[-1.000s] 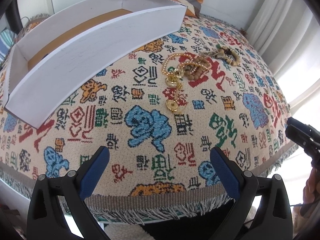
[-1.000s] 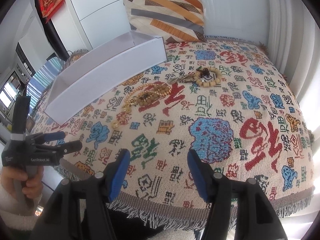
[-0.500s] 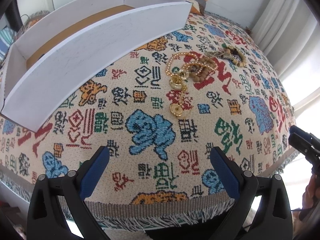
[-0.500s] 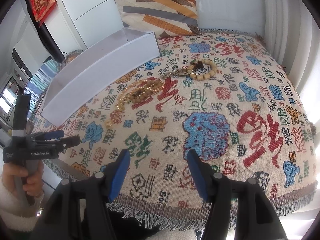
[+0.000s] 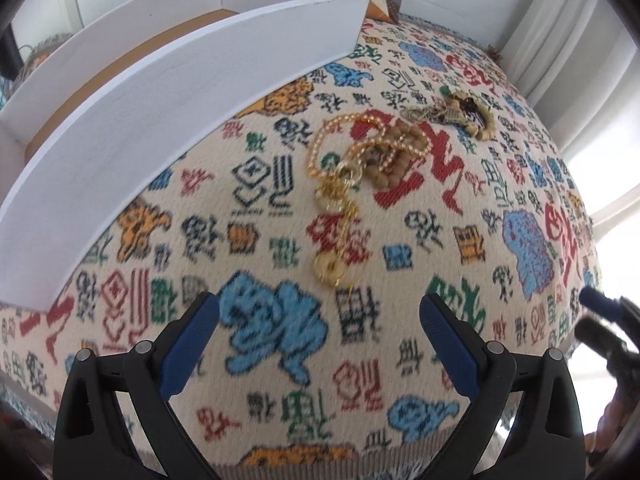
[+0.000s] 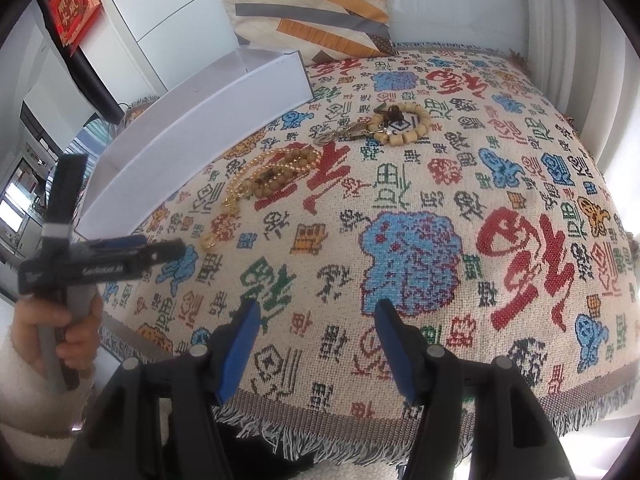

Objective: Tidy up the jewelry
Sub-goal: 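Grasp the gold coin-pendant chain with the left tool while the right tool grasps a small dark bead piece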

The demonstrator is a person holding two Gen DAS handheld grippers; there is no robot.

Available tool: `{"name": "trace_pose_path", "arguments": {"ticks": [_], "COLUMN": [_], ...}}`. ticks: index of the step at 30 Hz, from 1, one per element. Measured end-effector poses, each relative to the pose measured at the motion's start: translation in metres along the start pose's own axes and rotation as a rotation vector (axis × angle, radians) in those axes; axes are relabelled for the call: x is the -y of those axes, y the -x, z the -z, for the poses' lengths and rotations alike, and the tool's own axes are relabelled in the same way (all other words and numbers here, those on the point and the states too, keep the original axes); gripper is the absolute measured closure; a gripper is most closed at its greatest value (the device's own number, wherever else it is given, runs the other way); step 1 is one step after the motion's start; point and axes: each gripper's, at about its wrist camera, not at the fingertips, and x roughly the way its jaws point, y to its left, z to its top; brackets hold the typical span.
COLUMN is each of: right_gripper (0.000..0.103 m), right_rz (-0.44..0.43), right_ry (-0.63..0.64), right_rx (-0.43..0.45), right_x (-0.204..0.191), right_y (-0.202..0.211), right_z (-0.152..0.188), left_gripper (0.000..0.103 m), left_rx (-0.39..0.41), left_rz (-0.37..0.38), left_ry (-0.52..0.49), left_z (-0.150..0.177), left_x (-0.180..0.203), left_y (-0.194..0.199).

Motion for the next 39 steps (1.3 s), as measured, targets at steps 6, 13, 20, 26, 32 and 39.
{"name": "trace_pose_path", "arguments": {"ticks": [6,13,20,26,32,39], "right_gripper": [0.042,0.042,0.057,0.059,0.083,0.091], "right_rz": [-0.042,-0.028,-0.115,-0.121,-0.095,-0.118], "right_ry": [-0.002,-0.071,-0.287,-0.314,-0.289,-0.248], "right_rx": [0.003,0.039,-0.021,-0.095,-0.15,-0.044], "right_x": [0.016,0.065,0.114,0.114,0.108,0.103], "right_y": [0.012,-0.007,-0.094,-0.146,-0.174,-0.138], "right_z": [-0.033,-0.118,-0.191,-0.214,-0.214,-0.214], "left_gripper": [0.003,0.012,0.029,0.077,0.084,0.097], "left_rx": [-0.015,-0.028,0.006,0.02,0.005,-0.019], "left_rz": [-0.041,-0.117,-0.177,-0.166,-0.097,0.045], "left_ry": [-0.014,-0.016,-0.067,-0.12,-0.09,0.015], "left_z": [-0.028,-0.036,-0.036,-0.041,-0.044,-0.044], "left_x": [0.011,0.011,0.019,0.027,0.018,-0.007], "left_y": [-0.035,-0.062,-0.064,-0.062,-0.059,-0.035]}}
